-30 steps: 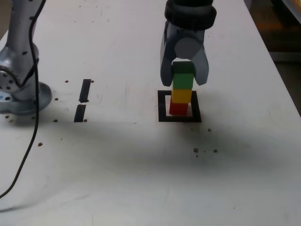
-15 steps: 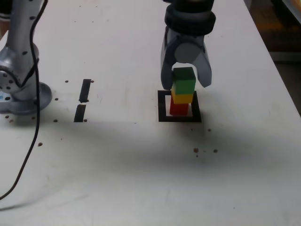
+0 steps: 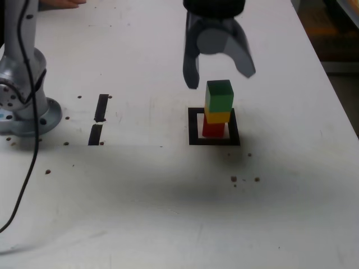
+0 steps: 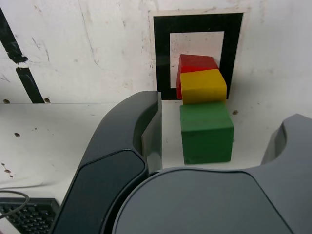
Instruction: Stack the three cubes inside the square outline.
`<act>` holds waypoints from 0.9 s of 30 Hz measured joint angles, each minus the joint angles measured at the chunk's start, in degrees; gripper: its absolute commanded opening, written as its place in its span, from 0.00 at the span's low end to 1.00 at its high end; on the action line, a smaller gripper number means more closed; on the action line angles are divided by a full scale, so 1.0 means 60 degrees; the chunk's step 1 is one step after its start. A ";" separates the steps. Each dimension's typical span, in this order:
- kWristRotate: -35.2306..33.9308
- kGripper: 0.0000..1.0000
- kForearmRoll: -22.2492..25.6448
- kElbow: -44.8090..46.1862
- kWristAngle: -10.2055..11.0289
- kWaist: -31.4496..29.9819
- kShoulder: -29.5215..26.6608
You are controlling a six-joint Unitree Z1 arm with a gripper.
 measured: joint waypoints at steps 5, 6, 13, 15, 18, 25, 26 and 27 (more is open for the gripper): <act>-0.0071 0.97 0.0173 0.0431 0.0347 0.0269 -0.0902; -0.0076 0.98 0.0179 0.0682 0.0385 0.0390 -0.1098; -0.0078 0.99 0.0046 0.2297 0.0430 0.1109 -0.1980; -0.0074 0.99 -0.0002 0.2871 0.0437 0.1361 -0.2236; -0.0041 0.99 -0.0106 0.3380 0.0431 0.1475 -0.2452; 0.0119 0.99 -0.1012 0.4986 0.0268 0.1761 -0.2647; 0.0171 0.99 -0.1241 0.5238 0.0193 0.1795 -0.2669; 0.0226 0.99 -0.1449 0.5456 0.0111 0.1833 -0.2670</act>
